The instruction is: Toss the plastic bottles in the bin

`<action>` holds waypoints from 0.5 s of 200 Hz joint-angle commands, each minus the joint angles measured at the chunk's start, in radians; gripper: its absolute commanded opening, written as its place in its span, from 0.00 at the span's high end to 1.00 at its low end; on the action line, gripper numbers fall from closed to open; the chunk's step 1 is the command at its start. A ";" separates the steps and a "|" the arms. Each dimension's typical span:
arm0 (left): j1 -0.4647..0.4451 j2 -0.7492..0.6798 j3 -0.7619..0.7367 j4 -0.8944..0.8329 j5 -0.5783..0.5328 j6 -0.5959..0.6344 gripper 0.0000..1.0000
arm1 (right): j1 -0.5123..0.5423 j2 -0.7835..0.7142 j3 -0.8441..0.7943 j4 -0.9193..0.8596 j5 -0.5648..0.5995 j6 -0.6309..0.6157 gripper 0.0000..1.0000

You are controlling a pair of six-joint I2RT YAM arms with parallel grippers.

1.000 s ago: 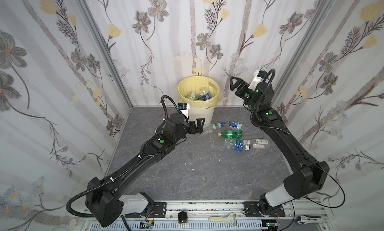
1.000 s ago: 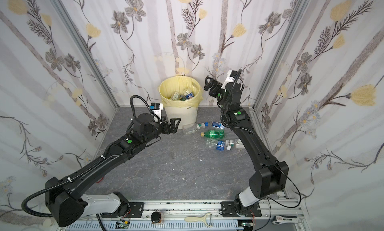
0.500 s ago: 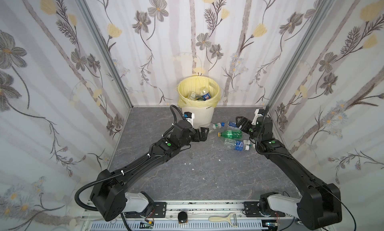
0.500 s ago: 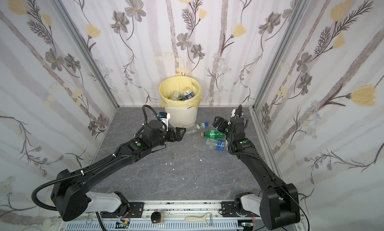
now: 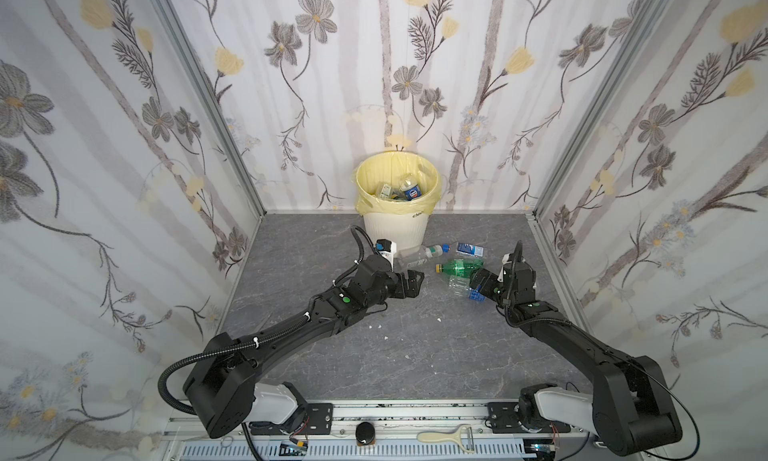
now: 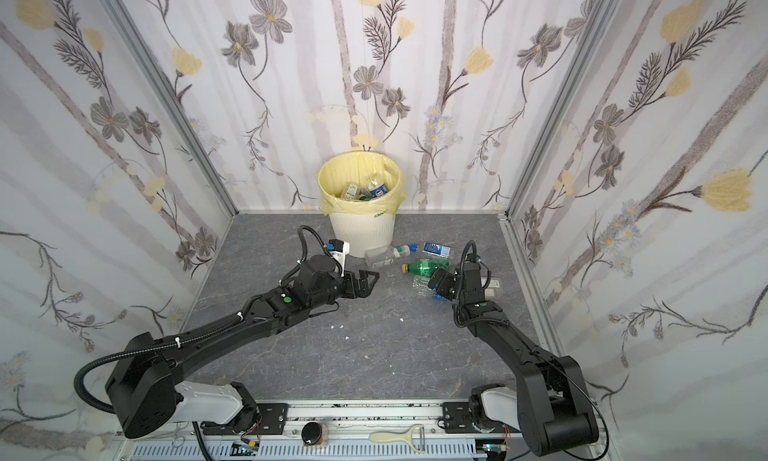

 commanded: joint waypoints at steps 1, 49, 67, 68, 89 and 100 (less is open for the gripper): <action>-0.010 0.021 0.006 0.051 -0.018 -0.021 0.00 | -0.001 0.018 -0.002 0.053 -0.002 -0.013 0.00; -0.023 0.040 0.009 0.060 -0.014 -0.020 0.00 | -0.002 0.046 -0.007 0.072 -0.038 -0.003 0.00; -0.022 0.034 -0.001 0.060 -0.021 -0.017 0.00 | -0.002 0.047 -0.026 0.096 -0.052 0.008 0.00; -0.023 0.034 -0.001 0.060 -0.021 -0.017 0.00 | -0.001 0.047 -0.026 0.098 -0.053 0.008 0.00; -0.022 0.034 -0.009 0.063 -0.023 -0.017 0.00 | 0.003 0.052 -0.051 0.127 -0.075 0.021 0.00; -0.023 0.035 -0.013 0.062 -0.021 -0.017 0.00 | 0.006 0.055 -0.055 0.132 -0.081 0.023 0.00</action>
